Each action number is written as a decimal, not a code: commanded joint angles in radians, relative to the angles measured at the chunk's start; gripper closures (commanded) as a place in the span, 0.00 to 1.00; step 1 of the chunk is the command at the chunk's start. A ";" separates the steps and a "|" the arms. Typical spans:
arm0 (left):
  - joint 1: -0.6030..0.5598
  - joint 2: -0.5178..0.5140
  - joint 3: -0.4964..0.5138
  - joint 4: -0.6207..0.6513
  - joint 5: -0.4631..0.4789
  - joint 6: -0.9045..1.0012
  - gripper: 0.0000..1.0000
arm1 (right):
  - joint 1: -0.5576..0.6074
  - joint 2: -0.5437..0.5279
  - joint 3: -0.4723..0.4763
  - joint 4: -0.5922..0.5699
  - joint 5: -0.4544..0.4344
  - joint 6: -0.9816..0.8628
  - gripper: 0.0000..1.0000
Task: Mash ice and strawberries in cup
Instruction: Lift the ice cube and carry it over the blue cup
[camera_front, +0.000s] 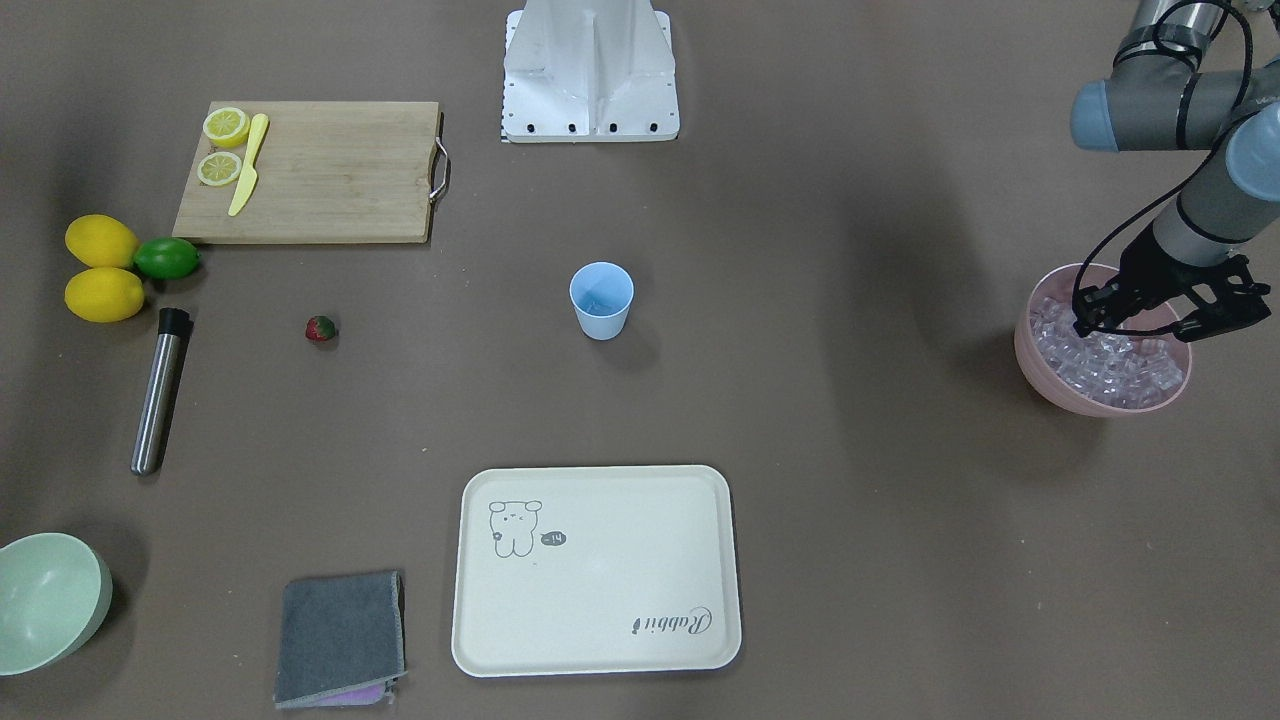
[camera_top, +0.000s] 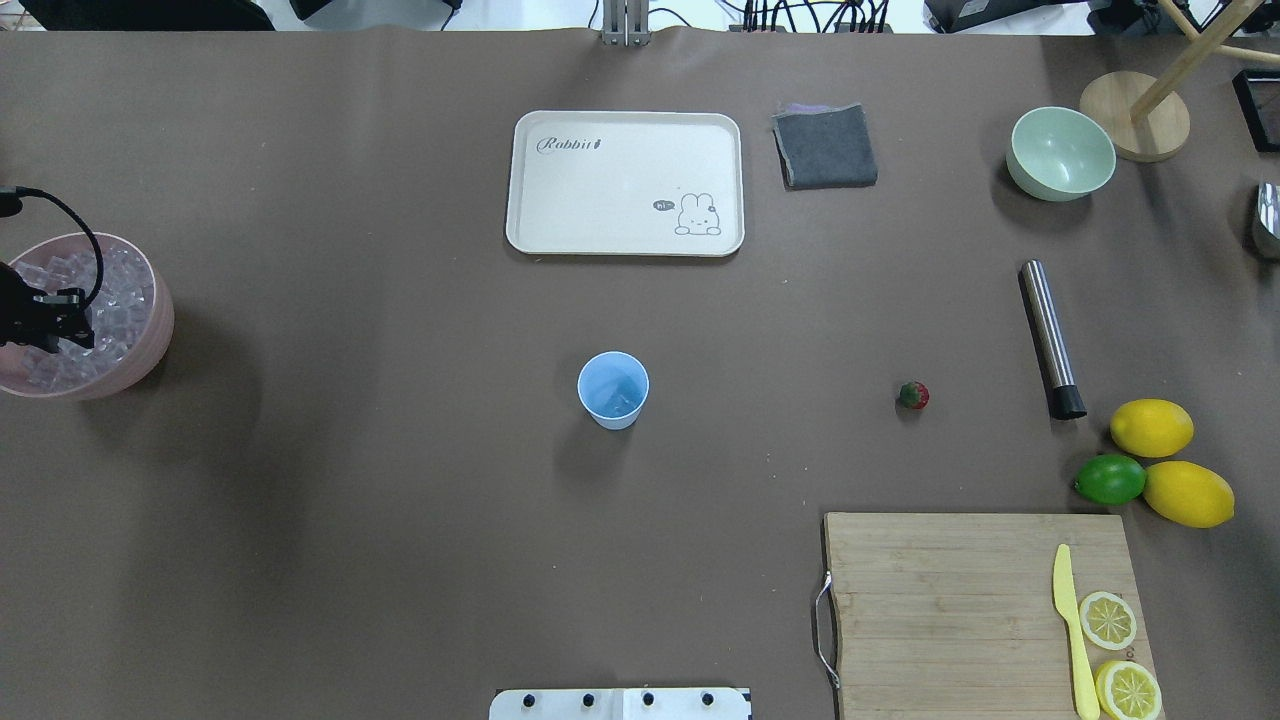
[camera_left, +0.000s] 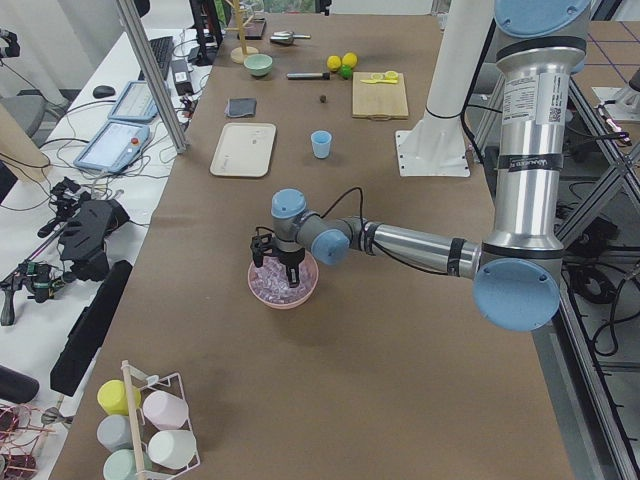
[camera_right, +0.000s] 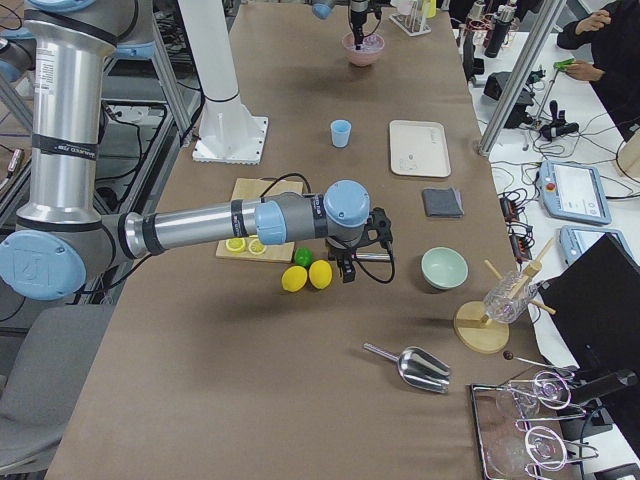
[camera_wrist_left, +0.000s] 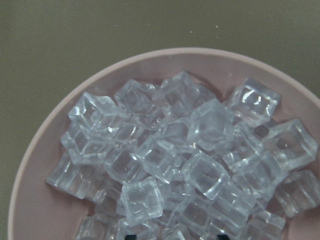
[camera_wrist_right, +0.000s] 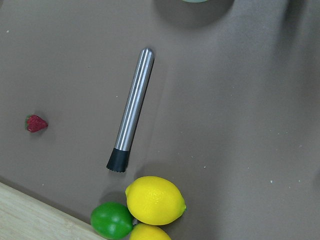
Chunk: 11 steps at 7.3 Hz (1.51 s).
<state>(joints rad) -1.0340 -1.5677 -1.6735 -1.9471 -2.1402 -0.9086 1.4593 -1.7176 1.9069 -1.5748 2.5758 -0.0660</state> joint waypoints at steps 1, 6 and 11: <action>0.000 -0.012 -0.005 -0.004 -0.010 -0.018 1.00 | 0.001 -0.011 0.012 -0.001 0.001 0.000 0.00; -0.078 -0.099 -0.167 0.210 -0.116 0.004 1.00 | 0.000 -0.014 0.012 -0.001 0.003 0.000 0.00; 0.125 -0.413 -0.226 0.304 -0.116 -0.184 1.00 | 0.000 -0.013 0.011 -0.001 0.004 0.002 0.00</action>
<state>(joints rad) -0.9944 -1.8970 -1.9002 -1.6471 -2.2630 -1.0209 1.4593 -1.7311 1.9189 -1.5754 2.5799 -0.0650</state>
